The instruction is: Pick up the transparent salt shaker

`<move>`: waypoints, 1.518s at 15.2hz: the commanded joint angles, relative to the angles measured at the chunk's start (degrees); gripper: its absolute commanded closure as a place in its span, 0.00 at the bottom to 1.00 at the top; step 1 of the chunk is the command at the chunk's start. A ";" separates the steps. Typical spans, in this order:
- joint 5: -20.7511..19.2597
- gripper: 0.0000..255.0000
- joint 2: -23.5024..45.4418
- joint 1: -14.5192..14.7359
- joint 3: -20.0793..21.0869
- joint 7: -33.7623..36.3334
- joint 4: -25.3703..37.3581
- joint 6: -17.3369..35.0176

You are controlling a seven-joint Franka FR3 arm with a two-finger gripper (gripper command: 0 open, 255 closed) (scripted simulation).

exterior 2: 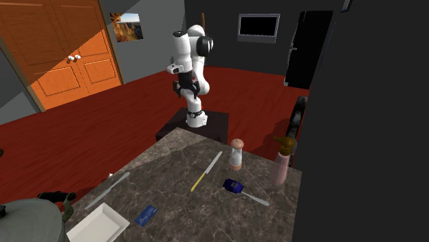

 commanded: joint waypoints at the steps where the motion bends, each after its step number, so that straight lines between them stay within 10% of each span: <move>1: 1.11 0.00 1.99 0.59 2.94 3.48 0.23 1.74; 12: 0.33 0.00 21.32 1.11 18.06 22.79 11.29 8.85; 23: -14.94 0.00 50.10 5.51 27.41 46.15 32.26 9.21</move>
